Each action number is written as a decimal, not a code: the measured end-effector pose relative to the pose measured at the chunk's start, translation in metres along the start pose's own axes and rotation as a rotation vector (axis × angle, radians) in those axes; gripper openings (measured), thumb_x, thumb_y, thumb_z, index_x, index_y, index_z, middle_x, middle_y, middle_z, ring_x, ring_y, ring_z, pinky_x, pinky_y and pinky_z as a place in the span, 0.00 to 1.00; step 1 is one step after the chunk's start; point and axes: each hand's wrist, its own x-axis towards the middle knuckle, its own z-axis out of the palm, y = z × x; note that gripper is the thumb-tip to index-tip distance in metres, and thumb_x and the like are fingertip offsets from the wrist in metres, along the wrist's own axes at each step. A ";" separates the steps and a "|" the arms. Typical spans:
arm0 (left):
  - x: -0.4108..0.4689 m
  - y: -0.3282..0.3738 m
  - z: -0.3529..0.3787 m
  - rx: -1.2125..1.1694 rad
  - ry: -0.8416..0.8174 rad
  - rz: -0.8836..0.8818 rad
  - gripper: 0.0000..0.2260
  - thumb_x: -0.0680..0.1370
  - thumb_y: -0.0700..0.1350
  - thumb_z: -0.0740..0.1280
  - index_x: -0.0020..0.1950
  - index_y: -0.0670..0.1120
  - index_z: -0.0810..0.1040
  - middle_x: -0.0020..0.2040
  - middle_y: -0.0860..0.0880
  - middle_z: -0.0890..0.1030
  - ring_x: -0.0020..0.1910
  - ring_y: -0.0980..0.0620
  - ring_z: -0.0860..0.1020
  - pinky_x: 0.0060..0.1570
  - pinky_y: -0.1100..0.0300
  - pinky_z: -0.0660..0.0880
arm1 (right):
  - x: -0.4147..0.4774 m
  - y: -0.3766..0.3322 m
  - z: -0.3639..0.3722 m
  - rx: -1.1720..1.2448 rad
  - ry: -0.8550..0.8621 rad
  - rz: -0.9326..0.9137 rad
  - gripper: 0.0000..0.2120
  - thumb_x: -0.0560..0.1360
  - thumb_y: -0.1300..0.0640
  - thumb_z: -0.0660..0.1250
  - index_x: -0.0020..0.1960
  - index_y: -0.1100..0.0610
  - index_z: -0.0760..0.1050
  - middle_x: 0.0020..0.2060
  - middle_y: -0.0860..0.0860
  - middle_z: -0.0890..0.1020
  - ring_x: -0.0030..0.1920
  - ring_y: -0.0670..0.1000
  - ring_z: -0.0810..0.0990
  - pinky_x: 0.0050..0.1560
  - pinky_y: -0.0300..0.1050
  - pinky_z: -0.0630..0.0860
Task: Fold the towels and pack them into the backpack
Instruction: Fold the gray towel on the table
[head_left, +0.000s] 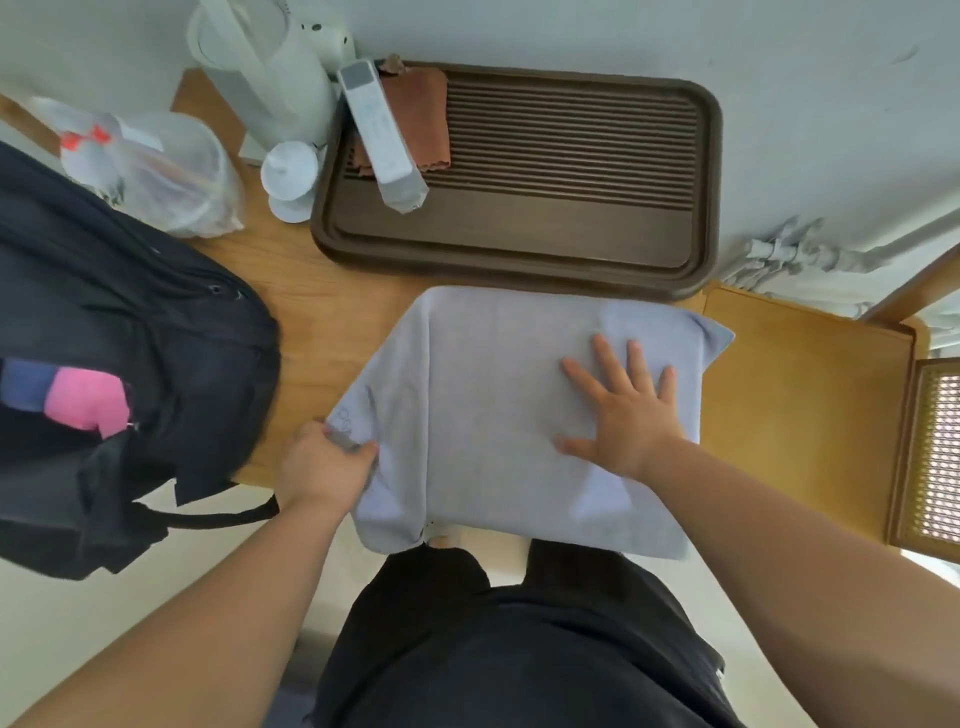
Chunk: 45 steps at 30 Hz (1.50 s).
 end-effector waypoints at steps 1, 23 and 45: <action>0.005 -0.001 -0.001 -0.067 0.009 -0.016 0.25 0.67 0.58 0.75 0.57 0.47 0.74 0.50 0.49 0.79 0.47 0.44 0.79 0.44 0.49 0.79 | -0.001 -0.005 -0.004 0.013 -0.001 0.027 0.48 0.70 0.26 0.62 0.78 0.36 0.36 0.79 0.48 0.34 0.79 0.61 0.32 0.75 0.70 0.40; -0.022 0.051 -0.062 -0.547 -0.195 0.595 0.08 0.77 0.38 0.69 0.44 0.51 0.77 0.40 0.53 0.79 0.36 0.61 0.76 0.35 0.67 0.74 | 0.014 -0.156 -0.077 0.719 0.086 -0.061 0.20 0.80 0.39 0.60 0.64 0.50 0.77 0.58 0.49 0.80 0.58 0.51 0.78 0.57 0.48 0.75; -0.012 -0.008 -0.003 0.178 -0.046 0.674 0.40 0.72 0.56 0.74 0.79 0.54 0.57 0.77 0.49 0.61 0.70 0.44 0.65 0.67 0.48 0.70 | 0.019 -0.160 -0.045 0.169 0.211 -0.308 0.21 0.77 0.47 0.67 0.69 0.46 0.70 0.60 0.49 0.72 0.59 0.53 0.72 0.56 0.50 0.76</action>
